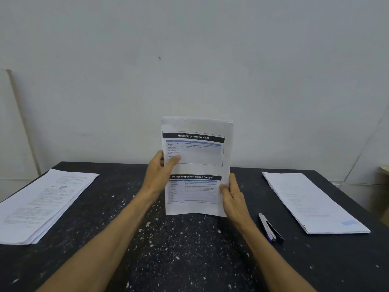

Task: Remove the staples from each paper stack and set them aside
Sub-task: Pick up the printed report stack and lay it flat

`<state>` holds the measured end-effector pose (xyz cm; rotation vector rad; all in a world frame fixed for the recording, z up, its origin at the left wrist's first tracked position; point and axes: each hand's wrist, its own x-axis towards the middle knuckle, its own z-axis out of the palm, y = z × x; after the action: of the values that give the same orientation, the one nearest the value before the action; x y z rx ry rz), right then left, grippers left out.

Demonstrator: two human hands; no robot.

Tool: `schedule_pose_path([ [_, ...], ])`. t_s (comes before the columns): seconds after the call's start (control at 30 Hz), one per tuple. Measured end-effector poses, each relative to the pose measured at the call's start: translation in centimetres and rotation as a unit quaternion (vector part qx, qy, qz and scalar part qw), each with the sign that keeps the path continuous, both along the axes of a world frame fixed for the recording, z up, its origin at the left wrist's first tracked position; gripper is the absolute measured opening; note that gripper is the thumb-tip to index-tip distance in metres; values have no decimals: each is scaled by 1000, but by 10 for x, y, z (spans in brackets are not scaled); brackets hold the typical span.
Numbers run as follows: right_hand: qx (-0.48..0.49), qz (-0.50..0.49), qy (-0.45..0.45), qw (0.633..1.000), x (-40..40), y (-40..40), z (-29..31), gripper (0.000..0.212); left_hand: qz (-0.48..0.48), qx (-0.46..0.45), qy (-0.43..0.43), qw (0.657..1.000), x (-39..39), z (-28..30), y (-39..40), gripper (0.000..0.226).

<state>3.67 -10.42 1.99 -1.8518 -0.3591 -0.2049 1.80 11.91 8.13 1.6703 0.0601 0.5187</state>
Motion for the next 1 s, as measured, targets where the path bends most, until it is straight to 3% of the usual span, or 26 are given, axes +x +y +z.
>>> schedule_pose_path([
  [0.07, 6, 9, 11, 1000, -3, 0, 2, 18, -12, -42, -8, 999, 2, 20, 4, 27],
  [0.3, 5, 24, 14, 1000, -6, -3, 8, 17, -2, -18, -2, 1000, 7, 53, 4, 26],
  [0.43, 20, 12, -45, 999, -1, -5, 34, 15, -10, -5, -28, 1000, 2, 58, 0, 13],
  [0.53, 32, 3, -108, 994, 4, -3, 71, 25, -7, 25, -56, 998, -3, 69, -3, 13],
  [0.7, -48, -43, -300, 952, 12, -4, 133, 59, 13, 191, -152, 970, -9, 85, 4, 45],
  [0.83, -164, -55, -346, 922, 20, -6, 155, 39, 9, 256, -153, 954, -8, 92, 6, 40],
  [1.0, -160, -51, -366, 915, 23, -8, 150, 38, -4, 237, -139, 961, -7, 91, 7, 36],
])
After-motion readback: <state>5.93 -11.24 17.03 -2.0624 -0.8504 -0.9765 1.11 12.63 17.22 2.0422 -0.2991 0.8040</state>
